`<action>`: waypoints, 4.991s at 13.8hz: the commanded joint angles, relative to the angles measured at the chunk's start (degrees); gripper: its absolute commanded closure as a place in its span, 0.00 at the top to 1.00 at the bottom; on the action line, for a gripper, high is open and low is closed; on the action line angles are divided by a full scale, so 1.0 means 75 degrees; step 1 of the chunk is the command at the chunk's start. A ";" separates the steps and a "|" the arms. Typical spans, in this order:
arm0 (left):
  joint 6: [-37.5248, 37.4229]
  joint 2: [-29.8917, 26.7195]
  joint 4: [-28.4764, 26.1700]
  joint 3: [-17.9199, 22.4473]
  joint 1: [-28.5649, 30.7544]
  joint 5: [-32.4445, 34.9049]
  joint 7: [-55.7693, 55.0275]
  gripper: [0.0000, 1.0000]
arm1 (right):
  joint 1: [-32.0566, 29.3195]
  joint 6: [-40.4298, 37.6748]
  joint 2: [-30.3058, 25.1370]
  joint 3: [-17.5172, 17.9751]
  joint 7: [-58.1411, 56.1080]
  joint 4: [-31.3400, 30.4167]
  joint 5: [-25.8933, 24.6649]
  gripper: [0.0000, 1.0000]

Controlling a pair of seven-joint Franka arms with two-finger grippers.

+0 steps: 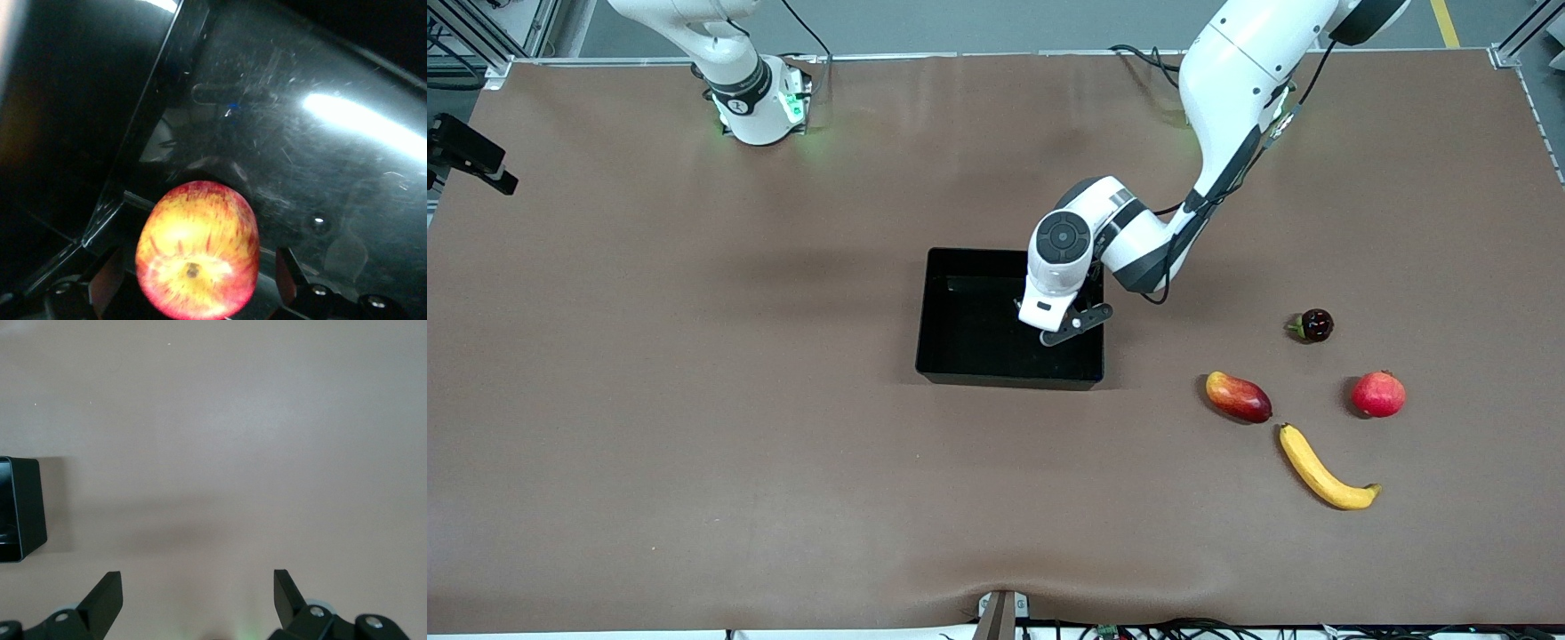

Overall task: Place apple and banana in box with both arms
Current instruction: 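Carry the apple into the box and open the left gripper, then move the left gripper over the yellow banana and lower it, then close the left gripper on the banana and lift it, then lower the banana into the box and open the left gripper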

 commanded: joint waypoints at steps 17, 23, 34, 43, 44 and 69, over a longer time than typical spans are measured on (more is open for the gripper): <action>-0.1652 -0.0242 0.2300 0.0100 0.3731 0.0809 0.1540 1.00 | -0.0053 -0.0435 0.0607 0.0100 -0.0182 0.0924 -0.0176 1.00; 0.0469 0.0978 0.2289 0.0135 0.4272 0.2355 0.1623 1.00 | -0.0054 -0.0542 0.0680 0.0100 -0.0194 0.0997 -0.0164 1.00; 0.1692 0.1694 0.1785 0.0405 0.4893 0.3132 0.2384 0.45 | -0.0054 -0.0647 0.0668 0.0100 -0.0182 0.0997 -0.0164 1.00; 0.1389 0.0818 0.1831 0.0160 0.4859 0.3026 0.4727 0.00 | -0.0065 -0.0683 0.0668 0.0100 -0.0159 0.0986 -0.0152 1.00; 0.0969 0.0676 0.1901 -0.0201 0.4847 0.3026 0.4728 0.00 | -0.0077 -0.0683 0.0668 0.0100 -0.0159 0.0986 -0.0152 1.00; -0.1051 0.0509 0.2242 -0.1400 -0.0802 0.2956 -0.0346 0.00 | -0.0101 -0.0683 0.0668 0.0088 -0.0147 0.0986 -0.0152 1.00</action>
